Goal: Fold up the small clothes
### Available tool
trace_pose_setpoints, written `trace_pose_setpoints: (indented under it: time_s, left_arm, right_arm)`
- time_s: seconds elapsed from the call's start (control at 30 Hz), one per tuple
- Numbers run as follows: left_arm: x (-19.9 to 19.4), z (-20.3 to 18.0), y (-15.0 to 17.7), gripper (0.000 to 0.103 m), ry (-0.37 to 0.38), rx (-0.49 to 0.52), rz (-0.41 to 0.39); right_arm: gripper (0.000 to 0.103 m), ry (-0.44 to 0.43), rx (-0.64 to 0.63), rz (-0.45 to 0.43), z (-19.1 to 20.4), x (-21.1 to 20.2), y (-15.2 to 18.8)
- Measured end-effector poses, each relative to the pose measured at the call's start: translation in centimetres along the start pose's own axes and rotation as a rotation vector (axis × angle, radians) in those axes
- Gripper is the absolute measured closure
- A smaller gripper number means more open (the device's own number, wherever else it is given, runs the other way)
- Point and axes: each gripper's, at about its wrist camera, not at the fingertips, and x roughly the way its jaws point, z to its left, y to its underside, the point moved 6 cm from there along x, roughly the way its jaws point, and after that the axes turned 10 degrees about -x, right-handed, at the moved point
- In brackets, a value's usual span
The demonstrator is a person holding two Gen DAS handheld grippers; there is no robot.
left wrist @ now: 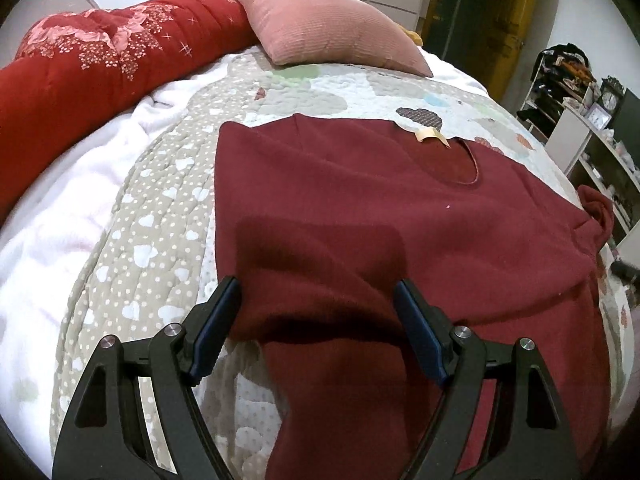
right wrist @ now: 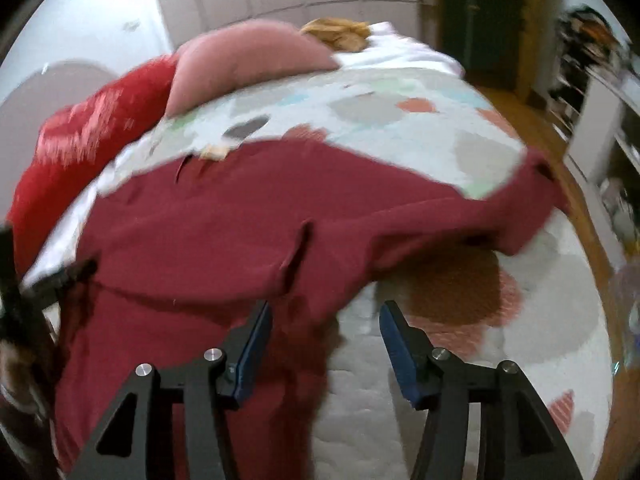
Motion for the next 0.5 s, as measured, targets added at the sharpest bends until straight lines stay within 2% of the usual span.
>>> trace_pose_setpoints:
  time_s: [0.1,0.17,0.27,0.37,0.5]
  left_arm:
    - [0.1,0.2,0.1,0.023,0.007,-0.01,0.002]
    - [0.0,0.3,0.0,0.023,0.014,-0.018,0.001]
    - [0.0,0.4,0.1,0.023,0.02,-0.023,-0.004]
    - [0.0,0.5,0.2,0.023,0.029,-0.027,-0.007]
    - [0.1,0.8,0.1,0.023,0.053,-0.044,-0.01]
  right_arm:
    - [0.044,-0.045,0.024,-0.106,0.0,-1.7,-2.3]
    - [0.039,-0.077,-0.054,-0.125,2.0,-1.0,-4.4]
    - [0.039,-0.127,-0.206,-0.089,5.5,2.6,-6.6]
    - [0.039,-0.138,-0.349,-0.019,8.0,7.0,-8.0]
    - [0.039,-0.147,-0.479,0.086,9.1,11.5,-7.2]
